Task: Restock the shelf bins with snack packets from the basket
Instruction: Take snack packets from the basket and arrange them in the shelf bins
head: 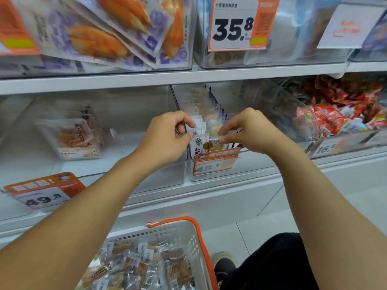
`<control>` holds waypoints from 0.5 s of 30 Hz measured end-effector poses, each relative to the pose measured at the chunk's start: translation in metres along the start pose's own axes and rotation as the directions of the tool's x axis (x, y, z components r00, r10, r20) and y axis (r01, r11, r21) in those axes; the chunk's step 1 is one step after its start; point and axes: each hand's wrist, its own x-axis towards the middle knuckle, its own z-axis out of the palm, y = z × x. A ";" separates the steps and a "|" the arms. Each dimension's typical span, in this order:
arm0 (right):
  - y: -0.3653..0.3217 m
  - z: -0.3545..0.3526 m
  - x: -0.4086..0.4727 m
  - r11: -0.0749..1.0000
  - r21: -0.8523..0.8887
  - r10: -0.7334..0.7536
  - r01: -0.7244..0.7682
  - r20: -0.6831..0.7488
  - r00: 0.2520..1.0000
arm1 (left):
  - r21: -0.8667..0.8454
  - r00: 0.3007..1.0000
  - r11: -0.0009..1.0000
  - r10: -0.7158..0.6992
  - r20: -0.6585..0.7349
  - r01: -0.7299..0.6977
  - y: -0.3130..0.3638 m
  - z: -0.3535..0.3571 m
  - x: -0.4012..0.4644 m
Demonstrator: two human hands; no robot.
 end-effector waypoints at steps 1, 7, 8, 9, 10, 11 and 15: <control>-0.002 -0.002 -0.002 1.000 -0.011 0.006 -0.006 -0.013 1.000 | -0.004 1.000 1.000 0.005 0.002 -0.005 -0.001 -0.001 -0.002; -0.008 -0.017 -0.016 0.998 -0.067 -0.013 0.002 -0.168 0.986 | -0.047 1.000 0.999 0.007 0.001 -0.007 -0.008 -0.008 -0.012; -0.010 -0.016 -0.018 0.996 -0.089 -0.034 0.016 -0.202 0.979 | -0.051 1.000 0.999 0.005 -0.003 -0.005 -0.008 -0.008 -0.014; -0.013 -0.014 -0.019 0.994 -0.106 -0.054 0.031 -0.225 0.973 | -0.053 1.000 0.999 0.004 -0.008 -0.004 -0.009 -0.010 -0.016; -0.016 -0.011 -0.020 0.992 -0.115 -0.067 0.041 -0.229 0.971 | -0.055 1.000 0.998 0.001 -0.013 -0.002 -0.011 -0.011 -0.019; -0.018 -0.009 -0.022 0.992 -0.119 -0.071 0.045 -0.223 0.972 | -0.057 1.000 0.998 -0.001 -0.014 0.000 -0.012 -0.012 -0.022; -0.025 -0.011 -0.024 0.995 -0.096 -0.058 0.039 -0.208 0.976 | -0.046 1.000 0.999 0.018 0.001 -0.018 -0.014 -0.016 -0.027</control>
